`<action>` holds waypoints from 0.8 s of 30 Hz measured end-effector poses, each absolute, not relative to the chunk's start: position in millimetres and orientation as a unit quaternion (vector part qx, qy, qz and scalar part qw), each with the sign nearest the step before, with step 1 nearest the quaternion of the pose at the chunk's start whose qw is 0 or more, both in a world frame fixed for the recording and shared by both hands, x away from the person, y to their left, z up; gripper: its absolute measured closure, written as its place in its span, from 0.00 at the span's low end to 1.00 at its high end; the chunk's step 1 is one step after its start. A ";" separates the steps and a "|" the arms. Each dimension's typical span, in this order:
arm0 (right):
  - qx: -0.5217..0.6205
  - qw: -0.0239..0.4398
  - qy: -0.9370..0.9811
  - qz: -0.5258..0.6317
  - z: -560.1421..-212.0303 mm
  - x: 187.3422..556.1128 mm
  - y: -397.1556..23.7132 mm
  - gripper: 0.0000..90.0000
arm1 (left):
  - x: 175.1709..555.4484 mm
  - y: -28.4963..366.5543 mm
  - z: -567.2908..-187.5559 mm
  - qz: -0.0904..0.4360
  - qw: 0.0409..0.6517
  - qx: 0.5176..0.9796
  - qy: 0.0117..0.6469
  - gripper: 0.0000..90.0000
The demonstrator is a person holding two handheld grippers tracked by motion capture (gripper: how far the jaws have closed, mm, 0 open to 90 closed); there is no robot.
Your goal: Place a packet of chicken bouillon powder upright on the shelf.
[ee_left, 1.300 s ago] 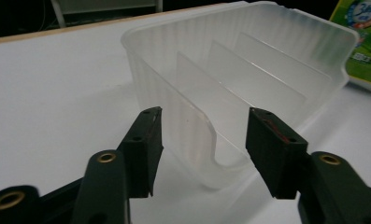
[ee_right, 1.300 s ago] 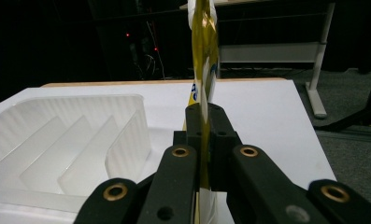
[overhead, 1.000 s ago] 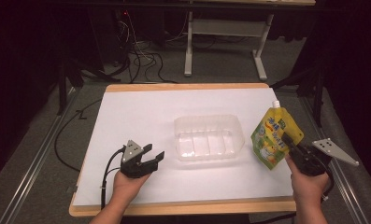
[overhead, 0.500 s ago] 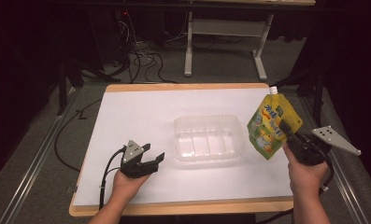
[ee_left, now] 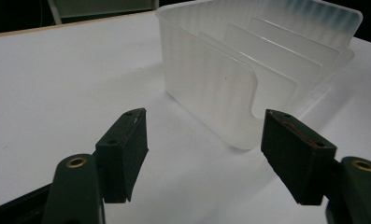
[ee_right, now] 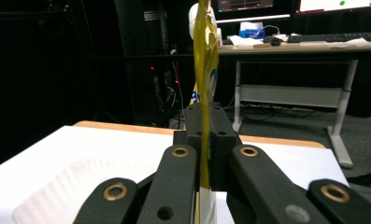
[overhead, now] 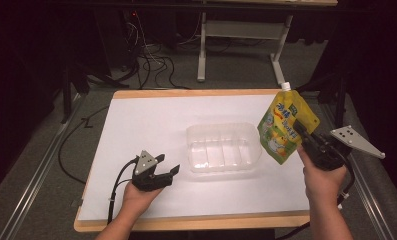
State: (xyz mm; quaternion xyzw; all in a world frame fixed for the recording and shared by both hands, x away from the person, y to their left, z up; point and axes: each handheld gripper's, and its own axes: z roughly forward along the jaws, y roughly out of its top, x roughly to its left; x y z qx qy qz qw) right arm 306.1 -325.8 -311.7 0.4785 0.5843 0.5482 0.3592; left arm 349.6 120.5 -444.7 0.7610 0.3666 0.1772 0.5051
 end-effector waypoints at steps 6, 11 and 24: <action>0.474 0.352 0.589 0.553 -309.3 309.6 -312.8 1.00 | 351.7 116.2 -443.2 0.177 0.509 0.760 0.364 0.36; 0.468 0.341 0.595 0.557 -308.7 313.9 -297.5 1.00 | 351.9 108.5 -442.4 0.170 0.518 0.762 0.351 0.35; 0.466 0.329 0.604 0.557 -317.9 331.0 -261.0 1.00 | 364.7 83.1 -445.0 0.167 0.517 0.765 0.346 0.39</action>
